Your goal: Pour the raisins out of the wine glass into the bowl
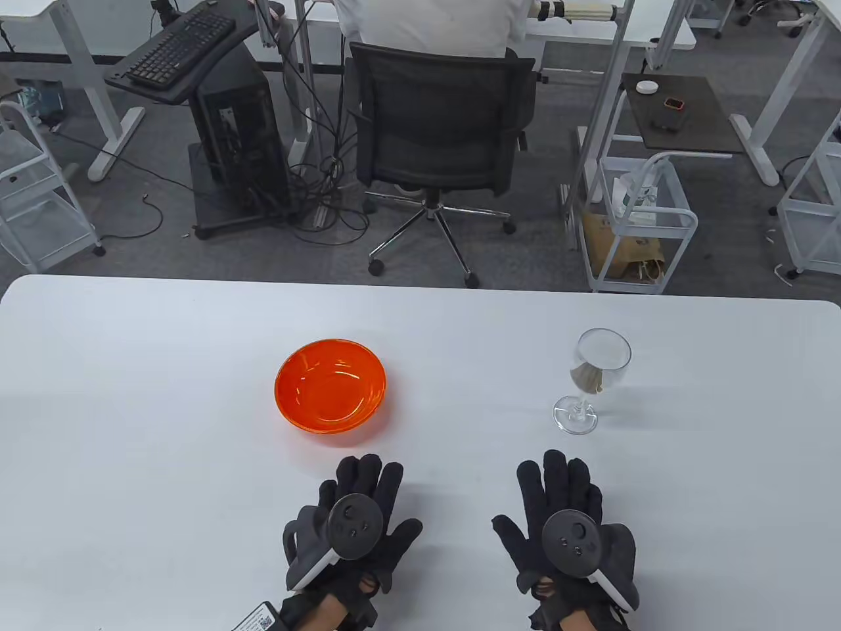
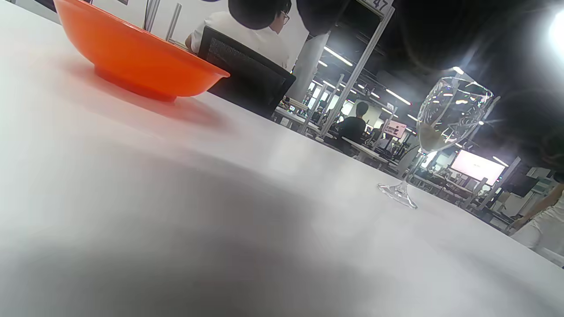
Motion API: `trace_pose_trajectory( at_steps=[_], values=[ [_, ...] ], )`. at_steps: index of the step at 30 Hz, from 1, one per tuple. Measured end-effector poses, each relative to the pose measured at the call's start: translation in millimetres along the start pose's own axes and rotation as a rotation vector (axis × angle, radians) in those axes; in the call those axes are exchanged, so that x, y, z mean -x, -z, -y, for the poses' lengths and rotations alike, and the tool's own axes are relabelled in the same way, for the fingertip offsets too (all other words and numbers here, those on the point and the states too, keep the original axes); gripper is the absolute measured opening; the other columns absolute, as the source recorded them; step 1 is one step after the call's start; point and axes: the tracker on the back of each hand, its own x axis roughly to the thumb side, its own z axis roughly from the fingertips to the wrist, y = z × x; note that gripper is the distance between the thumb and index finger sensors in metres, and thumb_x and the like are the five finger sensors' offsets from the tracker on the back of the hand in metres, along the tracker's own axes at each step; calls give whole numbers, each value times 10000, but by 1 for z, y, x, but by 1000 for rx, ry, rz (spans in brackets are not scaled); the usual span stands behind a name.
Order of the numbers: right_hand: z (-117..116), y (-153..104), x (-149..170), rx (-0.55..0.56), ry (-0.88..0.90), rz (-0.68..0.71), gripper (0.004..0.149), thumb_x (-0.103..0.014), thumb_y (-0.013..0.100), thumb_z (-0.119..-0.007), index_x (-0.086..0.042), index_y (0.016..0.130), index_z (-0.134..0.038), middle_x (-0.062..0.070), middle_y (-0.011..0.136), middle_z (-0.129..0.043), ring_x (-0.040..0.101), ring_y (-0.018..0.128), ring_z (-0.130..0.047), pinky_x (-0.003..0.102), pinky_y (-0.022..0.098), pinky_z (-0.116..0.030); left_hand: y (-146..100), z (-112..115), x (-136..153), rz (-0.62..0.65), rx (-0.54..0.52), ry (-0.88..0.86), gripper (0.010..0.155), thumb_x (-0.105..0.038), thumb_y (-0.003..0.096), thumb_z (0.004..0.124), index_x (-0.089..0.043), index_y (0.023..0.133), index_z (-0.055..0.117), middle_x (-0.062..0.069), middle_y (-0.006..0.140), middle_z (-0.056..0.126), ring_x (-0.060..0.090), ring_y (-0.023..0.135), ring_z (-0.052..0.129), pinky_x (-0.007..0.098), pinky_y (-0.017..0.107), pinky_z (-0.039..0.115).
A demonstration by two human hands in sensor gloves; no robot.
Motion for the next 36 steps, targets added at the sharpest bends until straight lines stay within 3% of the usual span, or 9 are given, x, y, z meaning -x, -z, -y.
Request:
trace_pose_trajectory(
  at_steps=[16, 36],
  values=[
    [-5, 2, 2, -26, -2, -18, 796, -510, 524, -768, -146, 1101, -358, 253, 1167, -153, 636, 995, -112, 720, 701, -132, 1, 4, -1, 7, 0, 2, 819, -615, 416, 760, -303, 1109, 453, 132, 1214, 395, 441, 1101, 300, 644, 753, 297],
    [-3, 12, 48, -16, 109, -250, 830, -522, 529, -763, -145, 1100, -295, 244, 1176, -161, 629, 1010, -132, 718, 710, -122, 1, 2, 1, -1, -15, 10, 808, -613, 417, 759, -306, 1107, 472, 130, 1214, 415, 440, 1104, 310, 646, 754, 297]
  ],
)
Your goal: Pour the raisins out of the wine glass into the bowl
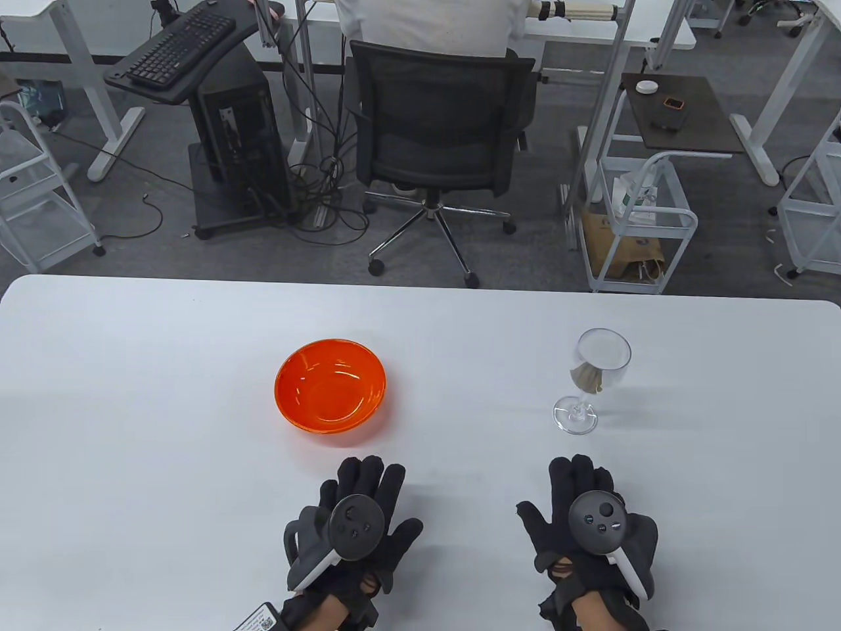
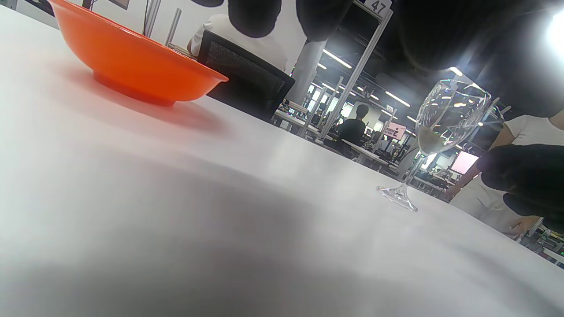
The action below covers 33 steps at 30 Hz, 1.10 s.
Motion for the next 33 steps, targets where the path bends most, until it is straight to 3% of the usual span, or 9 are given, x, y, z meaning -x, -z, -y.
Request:
trace_pose_trajectory(
  at_steps=[8, 20, 33],
  values=[
    [9, 13, 20, 55, 161, -104, 864, -522, 525, -779, -123, 1092, -265, 251, 1172, -180, 627, 1008, -141, 719, 706, -133, 1, -1, 0, 10, 5, -5, 804, -613, 419, 759, -305, 1107, 477, 128, 1216, 416, 439, 1105, 307, 646, 755, 294],
    [25, 58, 39, 92, 473, -295, 890, -486, 518, -834, -105, 1087, -267, 258, 1168, -200, 628, 1010, -151, 722, 707, -162, 3, 2, -1, 20, 28, -18, 804, -613, 420, 759, -302, 1107, 481, 130, 1215, 424, 441, 1104, 307, 646, 753, 291],
    [20, 128, 51, 121, 487, -434, 804, -389, 515, -887, -124, 1083, -384, 243, 1173, -275, 632, 1014, -194, 729, 714, -196, 11, 4, 6, -10, 66, -38, 801, -612, 420, 759, -299, 1106, 489, 132, 1214, 425, 442, 1103, 302, 646, 752, 284]
  ],
)
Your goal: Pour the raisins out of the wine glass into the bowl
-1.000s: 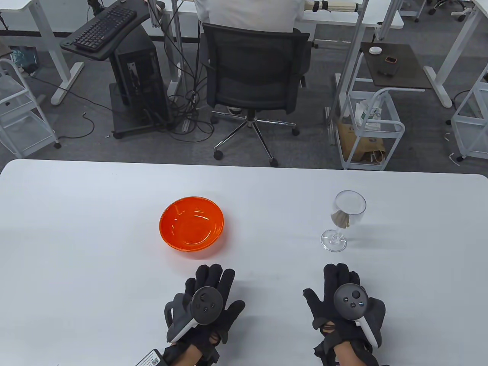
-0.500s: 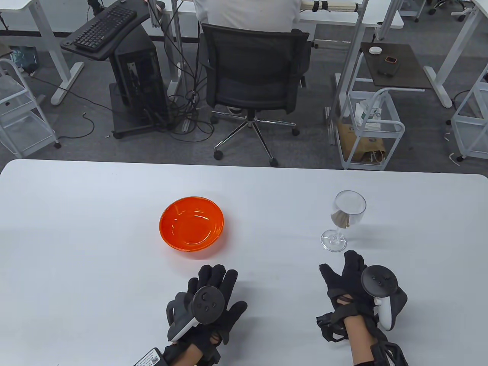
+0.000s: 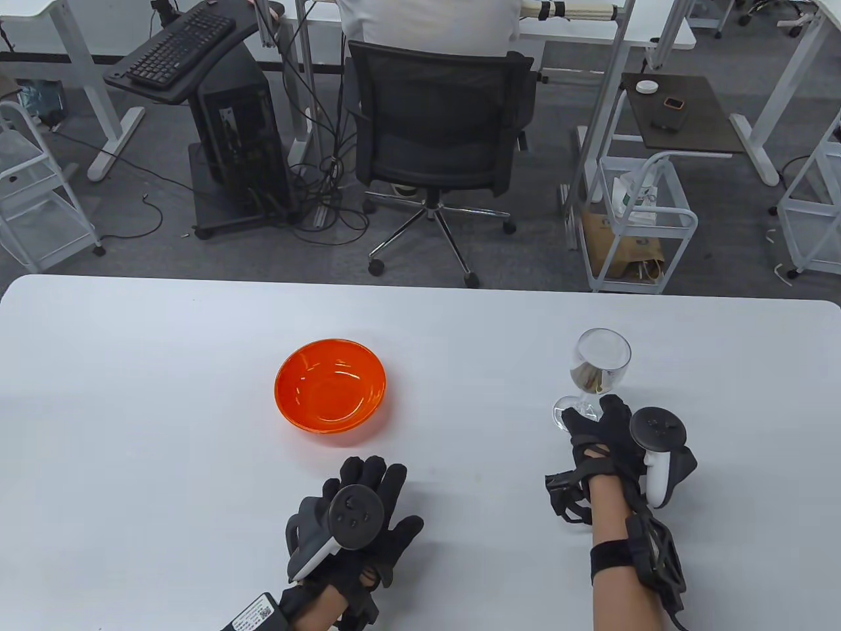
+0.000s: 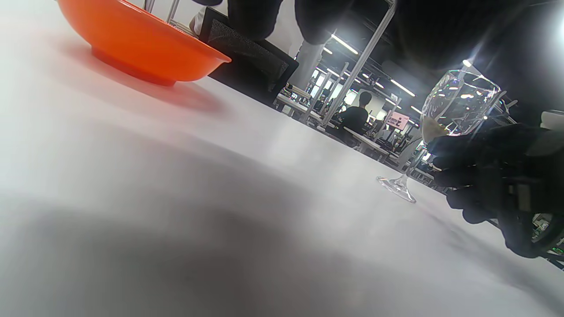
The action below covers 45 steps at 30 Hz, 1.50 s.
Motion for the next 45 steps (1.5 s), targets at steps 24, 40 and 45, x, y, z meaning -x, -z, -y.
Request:
trace_pose_trajectory(
  at_steps=[24, 40, 45],
  values=[
    [-20, 20, -6, 107, 35, -79, 429, -259, 545, -822, -195, 958, -726, 230, 1142, -514, 642, 980, -414, 717, 712, -321, 5, 3, 7, -28, 60, 5, 766, -605, 424, 758, -303, 1096, 548, 133, 1211, 445, 445, 1102, 314, 647, 751, 290],
    [6, -26, 0, 12, 164, 42, 407, -196, 514, -846, -185, 918, -795, 241, 1089, -647, 646, 962, -536, 750, 663, -529, 4, 3, 8, -30, 56, -29, 773, -607, 424, 756, -300, 1098, 535, 134, 1210, 446, 447, 1100, 322, 647, 752, 306],
    [11, -56, 0, -35, 184, 88, 406, -198, 516, -840, -190, 919, -790, 233, 1087, -654, 627, 975, -533, 739, 669, -519, 3, 3, 10, -35, 58, -53, 770, -605, 424, 756, -299, 1096, 540, 138, 1208, 453, 448, 1099, 331, 647, 751, 313]
  ],
)
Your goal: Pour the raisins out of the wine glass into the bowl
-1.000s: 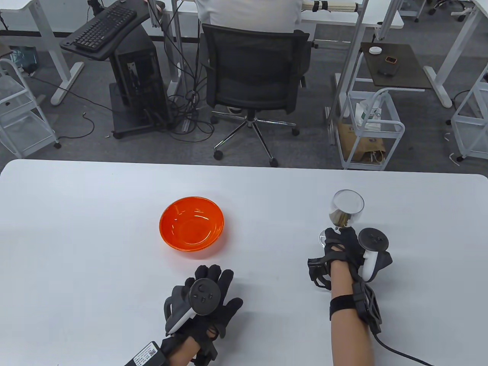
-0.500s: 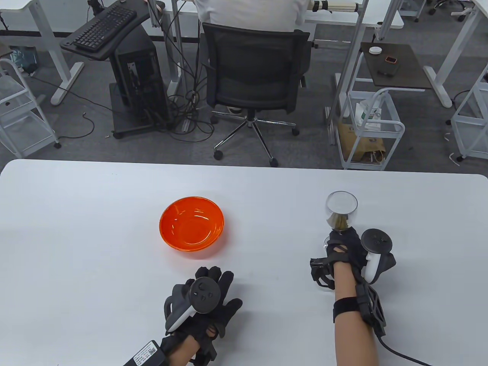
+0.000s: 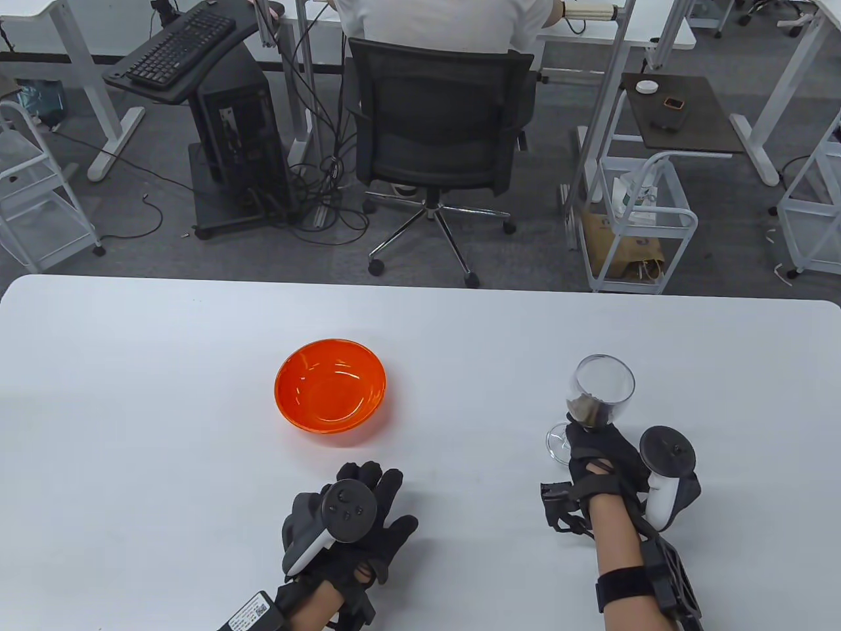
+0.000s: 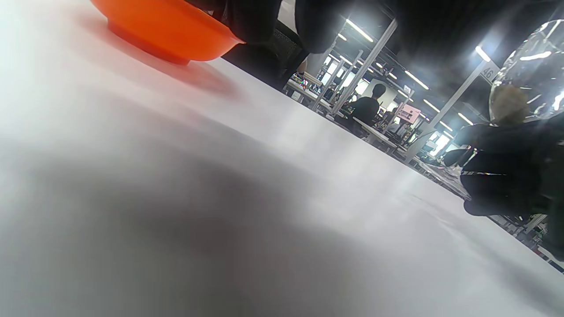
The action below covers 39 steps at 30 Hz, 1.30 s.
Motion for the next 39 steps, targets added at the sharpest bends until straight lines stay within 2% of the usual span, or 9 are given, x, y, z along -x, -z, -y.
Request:
trace_pose_trajectory(
  at_steps=[6, 13, 17, 27, 34, 39],
  values=[
    [-10, -39, 7, -109, 30, 23, 407, -196, 518, -835, -183, 922, -787, 234, 1086, -658, 621, 979, -529, 739, 672, -503, -1, -4, 5, 0, -11, -19, 763, -605, 424, 757, -299, 1092, 554, 133, 1204, 479, 444, 1100, 354, 647, 752, 329],
    [-17, -75, 4, -174, 54, 64, 412, -202, 523, -827, -178, 930, -775, 229, 1081, -667, 607, 985, -529, 734, 677, -495, 0, -4, 6, 5, -1, -73, 758, -606, 425, 755, -299, 1090, 561, 129, 1202, 495, 441, 1102, 370, 647, 753, 340],
    [-22, -83, 9, -206, 60, 92, 410, -202, 523, -825, -176, 930, -776, 225, 1072, -686, 609, 984, -529, 738, 676, -491, 2, 0, 5, 11, 4, -29, 756, -606, 424, 755, -301, 1089, 564, 125, 1202, 500, 435, 1104, 378, 646, 755, 344],
    [-42, -89, 14, -351, 20, 119, 410, -197, 525, -824, -166, 931, -776, 221, 1042, -735, 603, 980, -546, 741, 676, -478, 4, 5, 5, 20, 17, -93, 764, -609, 421, 758, -300, 1089, 554, 115, 1200, 513, 431, 1105, 397, 647, 754, 351],
    [-61, -101, 7, -423, -60, 203, 414, -205, 525, -824, -168, 935, -775, 201, 1022, -771, 578, 986, -564, 736, 677, -487, 4, 8, 3, 46, 58, -223, 793, -622, 416, 762, -292, 1096, 522, 112, 1201, 511, 431, 1104, 400, 646, 753, 357],
    [-71, -108, 5, -466, -79, 231, 415, -205, 524, -824, -166, 934, -775, 197, 1009, -787, 570, 983, -576, 733, 678, -485, 0, 10, 0, 87, 93, -429, 838, -642, 404, 777, -294, 1104, 476, 109, 1205, 501, 434, 1104, 400, 649, 751, 361]
  ],
)
